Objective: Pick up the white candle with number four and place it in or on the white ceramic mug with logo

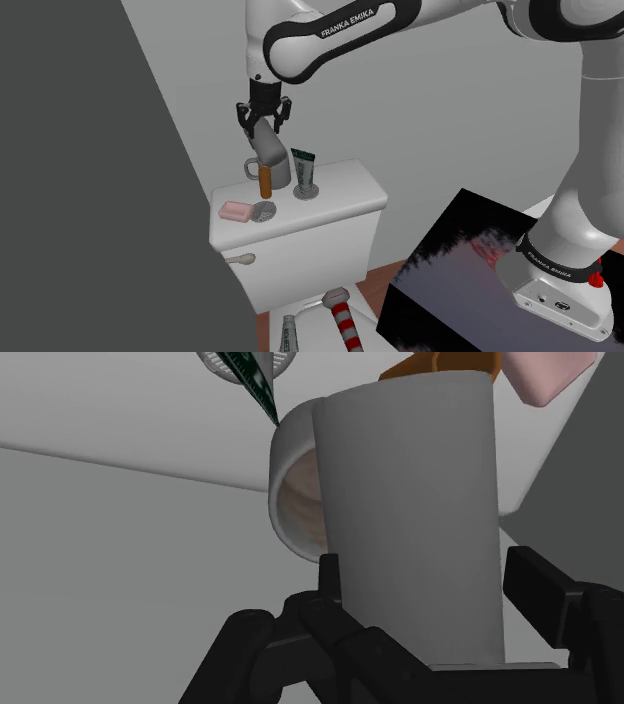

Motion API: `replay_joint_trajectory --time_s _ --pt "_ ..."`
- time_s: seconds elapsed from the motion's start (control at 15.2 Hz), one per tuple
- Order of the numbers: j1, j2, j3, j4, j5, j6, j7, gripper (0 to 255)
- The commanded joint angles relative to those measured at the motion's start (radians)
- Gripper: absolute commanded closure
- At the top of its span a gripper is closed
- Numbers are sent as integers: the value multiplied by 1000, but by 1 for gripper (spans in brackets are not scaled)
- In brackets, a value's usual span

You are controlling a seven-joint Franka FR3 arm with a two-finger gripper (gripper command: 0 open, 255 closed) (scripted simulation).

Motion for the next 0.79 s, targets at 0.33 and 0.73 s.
replay_joint_trajectory --time_s 0.33,0.73 --pt "0 2 -1 -5 -1 9 1 255" --pt "0 2 -1 -5 -1 9 1 0"
